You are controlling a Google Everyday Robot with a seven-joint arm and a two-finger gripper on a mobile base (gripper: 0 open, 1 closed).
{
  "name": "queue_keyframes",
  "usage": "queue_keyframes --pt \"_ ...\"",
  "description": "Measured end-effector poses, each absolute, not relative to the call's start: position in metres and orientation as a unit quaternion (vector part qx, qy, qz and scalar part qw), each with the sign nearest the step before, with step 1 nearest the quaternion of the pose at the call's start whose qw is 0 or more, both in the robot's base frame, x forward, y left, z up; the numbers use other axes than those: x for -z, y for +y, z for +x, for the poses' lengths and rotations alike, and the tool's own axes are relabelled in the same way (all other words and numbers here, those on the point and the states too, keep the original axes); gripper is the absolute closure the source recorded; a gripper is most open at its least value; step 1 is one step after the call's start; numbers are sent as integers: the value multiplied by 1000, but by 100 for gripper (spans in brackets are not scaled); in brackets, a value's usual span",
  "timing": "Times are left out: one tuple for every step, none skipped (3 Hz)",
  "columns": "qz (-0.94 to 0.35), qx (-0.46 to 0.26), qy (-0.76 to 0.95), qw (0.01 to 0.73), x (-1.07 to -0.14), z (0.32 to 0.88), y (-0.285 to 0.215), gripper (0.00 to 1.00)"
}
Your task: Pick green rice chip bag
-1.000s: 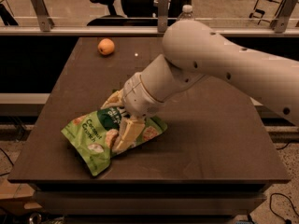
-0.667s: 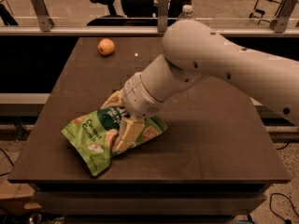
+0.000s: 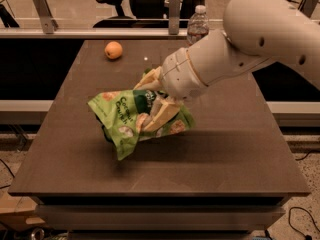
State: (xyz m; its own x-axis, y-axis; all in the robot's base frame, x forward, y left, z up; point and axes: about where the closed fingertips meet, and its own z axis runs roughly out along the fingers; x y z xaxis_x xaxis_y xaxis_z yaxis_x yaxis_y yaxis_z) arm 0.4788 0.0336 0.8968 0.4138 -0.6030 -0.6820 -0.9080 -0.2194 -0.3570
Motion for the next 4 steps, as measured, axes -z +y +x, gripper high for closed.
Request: queue_keyframes --pt "-752 -197 495 388 -920 486 26 100" --pt "-751 -194 488 400 -934 491 24 100" --pt "-752 -190 480 409 -946 493 23 100" --pt "-752 -186 478 415 -956 495 21 100"
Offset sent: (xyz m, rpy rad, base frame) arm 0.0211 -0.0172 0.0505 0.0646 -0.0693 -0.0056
